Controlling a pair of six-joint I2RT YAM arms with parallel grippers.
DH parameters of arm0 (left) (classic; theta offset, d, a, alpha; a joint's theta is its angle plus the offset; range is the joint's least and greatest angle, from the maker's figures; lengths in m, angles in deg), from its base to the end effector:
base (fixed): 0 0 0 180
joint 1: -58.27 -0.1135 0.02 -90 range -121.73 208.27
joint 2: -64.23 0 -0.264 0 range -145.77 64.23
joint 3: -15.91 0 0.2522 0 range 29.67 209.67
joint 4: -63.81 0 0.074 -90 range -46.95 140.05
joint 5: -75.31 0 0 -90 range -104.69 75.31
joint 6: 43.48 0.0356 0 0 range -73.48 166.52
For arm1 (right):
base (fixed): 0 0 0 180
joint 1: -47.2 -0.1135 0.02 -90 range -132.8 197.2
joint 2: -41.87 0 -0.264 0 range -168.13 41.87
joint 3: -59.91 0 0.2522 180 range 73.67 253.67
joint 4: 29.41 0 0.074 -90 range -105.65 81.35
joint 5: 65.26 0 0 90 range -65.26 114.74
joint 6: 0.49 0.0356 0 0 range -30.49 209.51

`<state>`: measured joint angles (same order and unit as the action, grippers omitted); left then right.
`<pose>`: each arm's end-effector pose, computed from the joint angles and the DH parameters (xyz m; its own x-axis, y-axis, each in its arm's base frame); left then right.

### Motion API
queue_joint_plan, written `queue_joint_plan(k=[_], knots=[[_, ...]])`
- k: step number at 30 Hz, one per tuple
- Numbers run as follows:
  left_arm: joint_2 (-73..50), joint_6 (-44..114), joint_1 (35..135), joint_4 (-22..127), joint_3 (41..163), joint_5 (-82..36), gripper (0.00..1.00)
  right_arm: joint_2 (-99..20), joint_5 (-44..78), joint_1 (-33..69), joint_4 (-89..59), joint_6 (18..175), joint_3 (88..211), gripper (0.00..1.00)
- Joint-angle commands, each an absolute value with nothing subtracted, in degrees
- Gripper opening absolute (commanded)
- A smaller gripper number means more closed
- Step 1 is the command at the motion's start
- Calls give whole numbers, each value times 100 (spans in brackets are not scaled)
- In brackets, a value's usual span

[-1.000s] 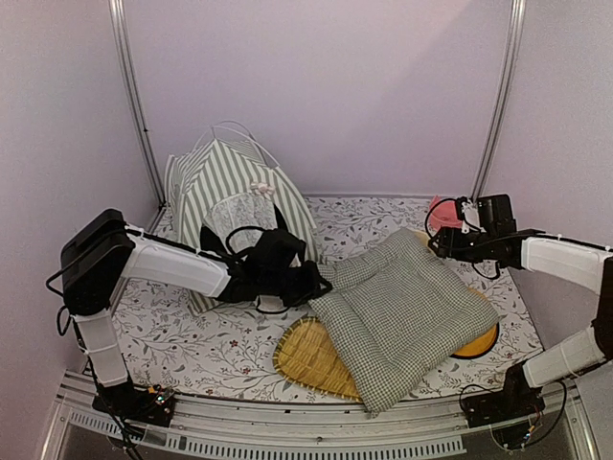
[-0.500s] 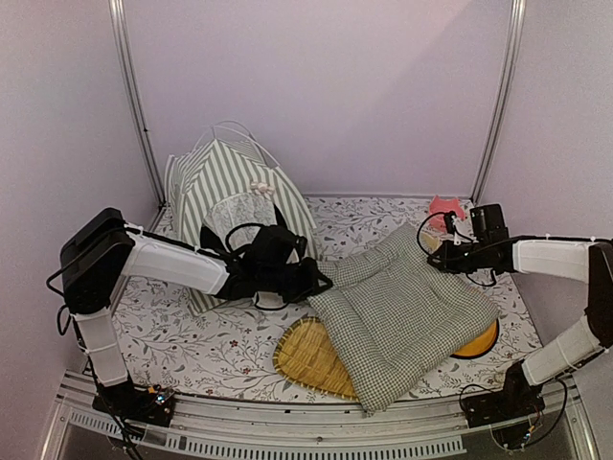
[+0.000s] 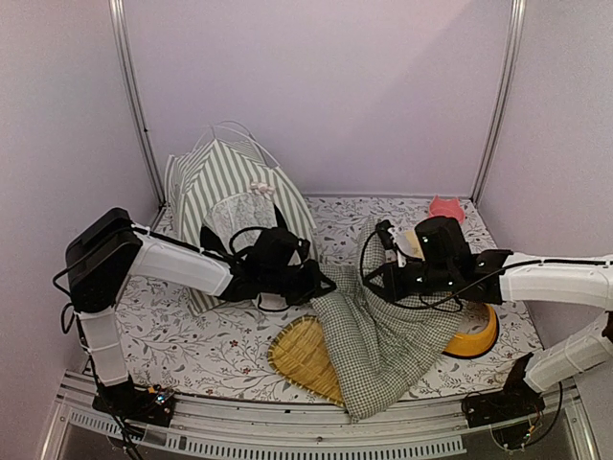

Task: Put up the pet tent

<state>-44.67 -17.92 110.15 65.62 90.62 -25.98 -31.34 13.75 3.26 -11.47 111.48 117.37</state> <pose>0.2452 -0.3238 0.1632 -0.9307 -0.2470 -0.2698 0.0787 0.5851 -0.8071 0.1948 0.1972 0.2374 -0.6680 -0.1337 -0.7321 -0.5882 0.6975 0.4094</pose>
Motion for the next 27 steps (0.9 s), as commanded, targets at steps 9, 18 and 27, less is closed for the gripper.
queue_joint_plan(k=[9, 18, 27], knots=[[-4599, -2184, 11038, 6784, 9179, -2515, 0, -5161, 2899, -1580, -1248, 11679, 12824, 30], [-4646, -2288, 11100, 6808, 9204, -2502, 0, -5483, 3624, -1856, -753, 12064, 13019, 67], [-4541, -2334, 11136, 6825, 9233, -2545, 0, -6539, 4853, -2341, 946, 12437, 14088, 78]])
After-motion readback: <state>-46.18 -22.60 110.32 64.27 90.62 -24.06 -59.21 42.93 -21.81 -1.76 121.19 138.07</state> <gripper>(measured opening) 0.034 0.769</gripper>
